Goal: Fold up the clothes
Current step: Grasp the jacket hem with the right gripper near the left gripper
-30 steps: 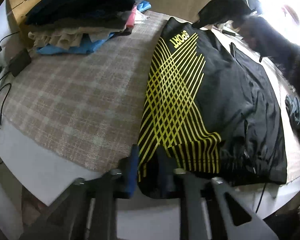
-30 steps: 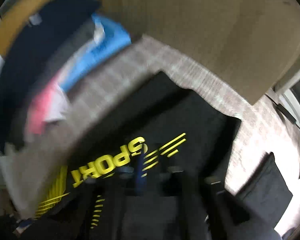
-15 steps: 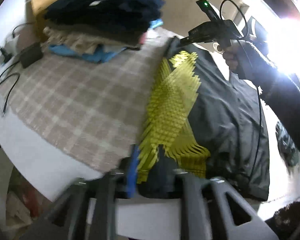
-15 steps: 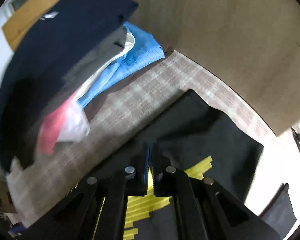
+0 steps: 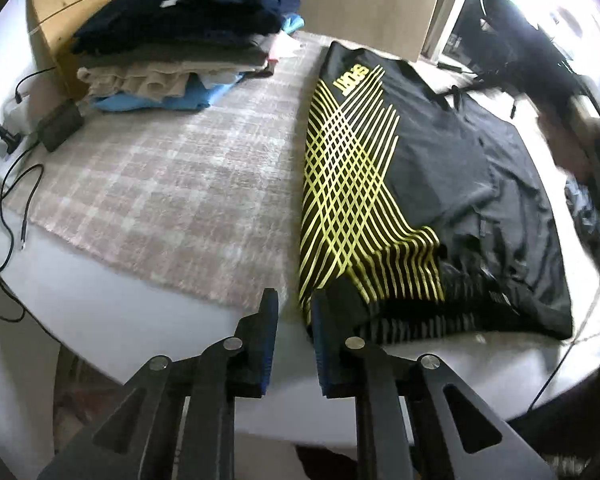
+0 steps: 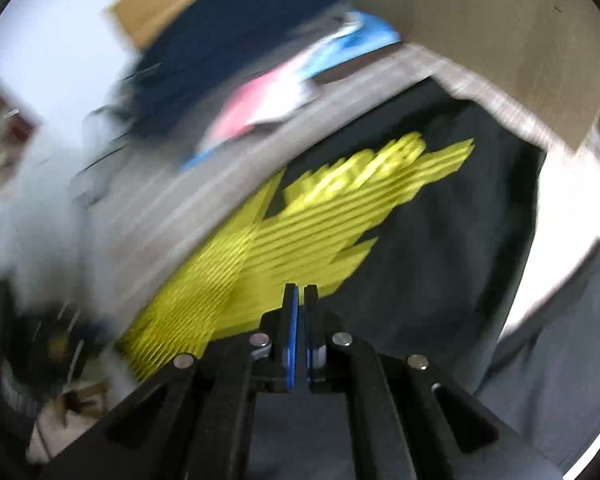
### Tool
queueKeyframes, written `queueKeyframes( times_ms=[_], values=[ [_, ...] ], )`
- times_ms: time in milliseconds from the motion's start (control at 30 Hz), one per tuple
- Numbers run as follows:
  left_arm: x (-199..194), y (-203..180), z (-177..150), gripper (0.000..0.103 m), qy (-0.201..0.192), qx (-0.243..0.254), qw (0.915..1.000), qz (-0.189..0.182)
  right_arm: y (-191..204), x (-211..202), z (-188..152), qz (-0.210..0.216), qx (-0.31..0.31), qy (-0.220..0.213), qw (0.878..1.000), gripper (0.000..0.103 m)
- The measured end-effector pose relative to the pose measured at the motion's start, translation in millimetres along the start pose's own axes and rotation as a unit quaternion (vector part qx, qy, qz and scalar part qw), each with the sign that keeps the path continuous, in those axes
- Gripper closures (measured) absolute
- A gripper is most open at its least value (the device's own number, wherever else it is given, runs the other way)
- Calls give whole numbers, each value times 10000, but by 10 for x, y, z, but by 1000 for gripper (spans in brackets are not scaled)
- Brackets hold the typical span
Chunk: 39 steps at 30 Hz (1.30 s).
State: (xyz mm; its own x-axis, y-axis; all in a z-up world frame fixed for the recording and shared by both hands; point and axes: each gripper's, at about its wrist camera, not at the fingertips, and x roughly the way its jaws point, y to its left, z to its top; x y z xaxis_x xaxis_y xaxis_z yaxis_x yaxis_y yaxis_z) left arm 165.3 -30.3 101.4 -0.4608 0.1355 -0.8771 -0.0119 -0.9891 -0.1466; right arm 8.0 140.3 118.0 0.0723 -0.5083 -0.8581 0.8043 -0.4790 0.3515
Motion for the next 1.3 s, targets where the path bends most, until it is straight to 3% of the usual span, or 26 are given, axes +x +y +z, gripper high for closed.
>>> queueKeyframes(
  times_ms=[100,167,267,367,467,600,667,900,1000,1100,1167,1300],
  values=[
    [-15,-116,4,88,75,579,9980,-227,529,-94,-680,158,-295,27,9994,100],
    [28,-239,36,88,139,999,9940,-424,828,-51,-1042,-151,-523,25,9985,99],
    [131,-373,72,84,309,1533,9857,-634,997,142,-1324,-565,-492,162,9971,90],
    [235,-372,78,83,467,1900,9775,-786,1036,296,-1366,-974,-554,185,9935,89],
    [285,-349,65,83,583,2100,9710,-985,1099,357,-1351,-1127,-722,205,9908,77],
    [286,-399,88,83,602,2484,9612,-1040,1186,405,-1331,-1594,-1048,274,9813,78],
    [266,-441,77,83,578,2693,9559,-1020,1165,421,-1309,-1709,-978,304,9800,86],
    [308,-569,-3,77,463,3443,9343,-803,1205,479,-1315,-2021,-1120,359,9723,81],
    [345,-558,27,81,432,3510,9312,-879,1226,496,-1284,-2102,-1148,344,9703,81],
    [334,-477,81,103,518,3405,9324,-1098,1177,451,-1261,-1974,-977,378,9747,86],
    [318,-425,117,103,573,3331,9329,-1244,1138,390,-1253,-1895,-805,372,9779,100],
    [152,-359,127,103,448,3381,9316,-1258,1057,136,-1220,-1630,-426,174,9856,100]
  ],
)
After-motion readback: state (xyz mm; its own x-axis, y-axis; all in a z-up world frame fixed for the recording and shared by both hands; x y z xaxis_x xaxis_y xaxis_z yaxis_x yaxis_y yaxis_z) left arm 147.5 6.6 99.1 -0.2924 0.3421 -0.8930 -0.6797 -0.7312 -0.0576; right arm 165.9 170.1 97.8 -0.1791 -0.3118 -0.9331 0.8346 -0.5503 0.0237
